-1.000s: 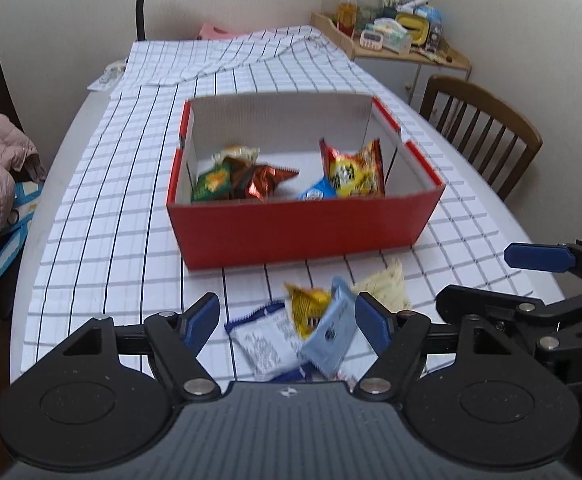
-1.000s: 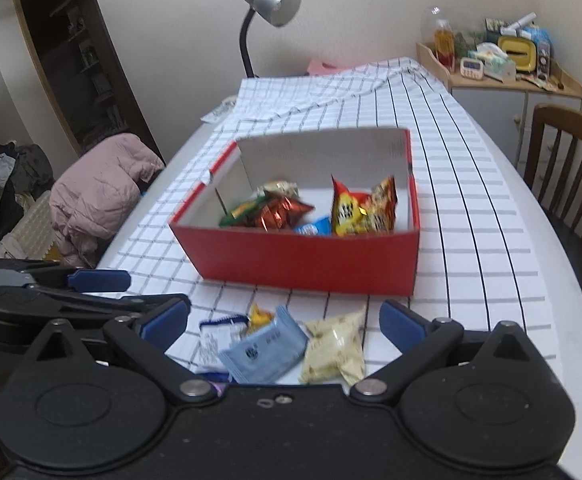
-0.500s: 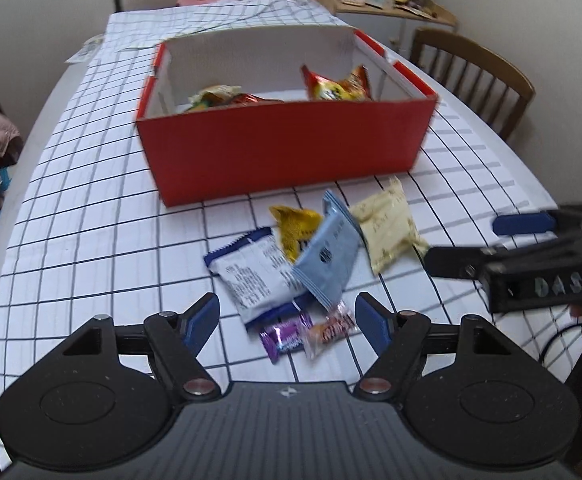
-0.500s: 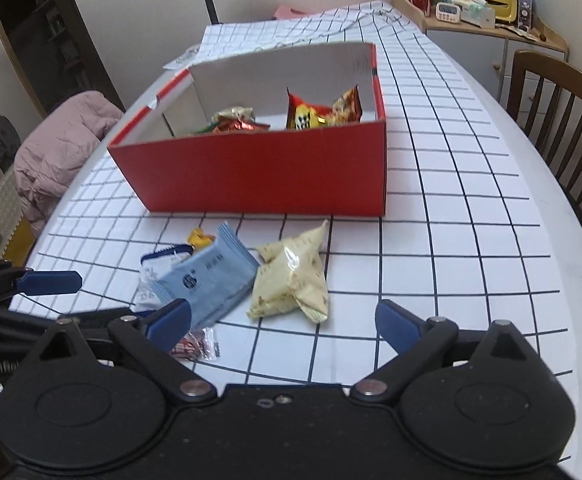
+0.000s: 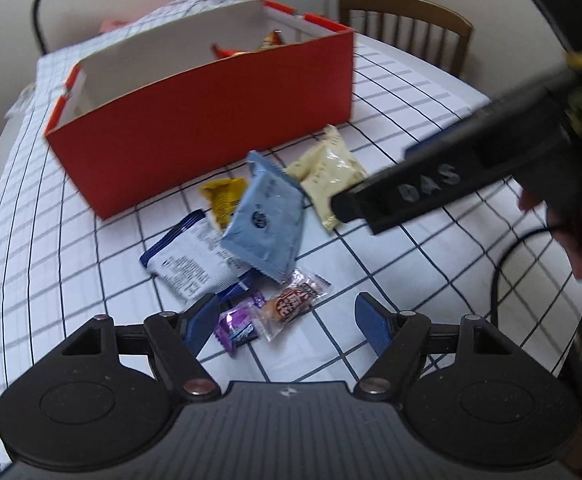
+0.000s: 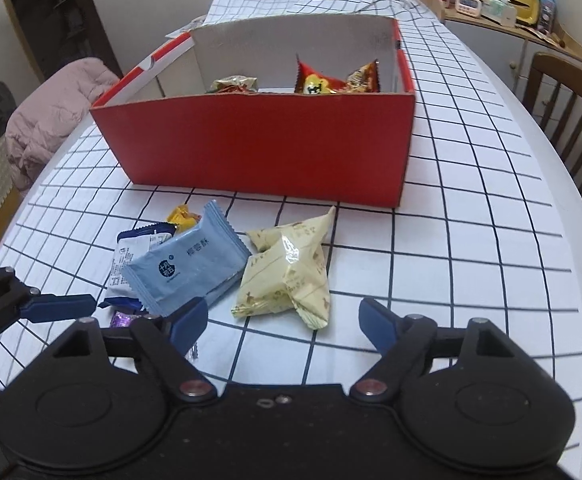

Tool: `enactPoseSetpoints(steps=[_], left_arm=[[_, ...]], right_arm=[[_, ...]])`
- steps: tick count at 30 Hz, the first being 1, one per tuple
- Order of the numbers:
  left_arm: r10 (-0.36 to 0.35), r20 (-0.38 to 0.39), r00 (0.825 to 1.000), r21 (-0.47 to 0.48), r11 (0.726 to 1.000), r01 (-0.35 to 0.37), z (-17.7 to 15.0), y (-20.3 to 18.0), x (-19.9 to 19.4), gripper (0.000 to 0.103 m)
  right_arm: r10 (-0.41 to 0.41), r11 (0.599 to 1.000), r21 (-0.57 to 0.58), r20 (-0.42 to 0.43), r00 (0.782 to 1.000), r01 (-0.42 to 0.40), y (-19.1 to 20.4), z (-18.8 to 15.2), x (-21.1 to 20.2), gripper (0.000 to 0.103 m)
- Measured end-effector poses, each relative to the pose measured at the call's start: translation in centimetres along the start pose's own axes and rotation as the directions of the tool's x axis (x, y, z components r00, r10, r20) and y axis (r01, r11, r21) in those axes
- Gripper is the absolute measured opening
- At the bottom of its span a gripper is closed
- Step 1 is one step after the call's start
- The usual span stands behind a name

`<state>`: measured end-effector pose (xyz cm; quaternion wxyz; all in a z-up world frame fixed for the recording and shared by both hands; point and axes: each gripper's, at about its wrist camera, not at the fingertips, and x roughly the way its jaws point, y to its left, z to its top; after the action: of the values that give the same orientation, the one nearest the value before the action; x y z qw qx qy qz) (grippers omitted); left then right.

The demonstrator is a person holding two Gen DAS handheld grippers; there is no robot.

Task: Organize snacks
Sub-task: 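Grasp the small wrapped candy with the left tool while the right tool grasps the cream pastry pack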

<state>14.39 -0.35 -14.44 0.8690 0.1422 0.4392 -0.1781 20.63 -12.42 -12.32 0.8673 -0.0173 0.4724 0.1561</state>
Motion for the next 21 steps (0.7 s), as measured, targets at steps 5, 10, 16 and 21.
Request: enactPoseSetpoints(steps=[5,10,16,21], left_arm=[[-0.015,0.012,1.0,0.082,0.997,0.014,0.1,-0.5,0.7,0.073],[-0.042,-0.009,0.999,0.116,0.992,0.043,0.4,-0.3,1.6,0.057],[-0.06,-0.027,0.998,0.134,0.989,0.063,0.7,-0.1,2.1,0.044],[-0.083,-0.044,0.996,0.182,0.979,0.09,0.9,-0.9,2.2,0.032]], right_arm=[[-0.003,1.0,-0.03,-0.005,1.0,0.002,0.1,0.5,0.9,0.077],[0.01,0.998,-0.059,-0.018,1.0,-0.011,0.2,1.1,1.7,0.07],[0.016,0.998,-0.054,-0.028,0.999,-0.017,0.2,1.6,2.5,0.062],[0.01,0.998,-0.064,-0.036,0.999,-0.013,0.2,1.6,3.1,0.053]])
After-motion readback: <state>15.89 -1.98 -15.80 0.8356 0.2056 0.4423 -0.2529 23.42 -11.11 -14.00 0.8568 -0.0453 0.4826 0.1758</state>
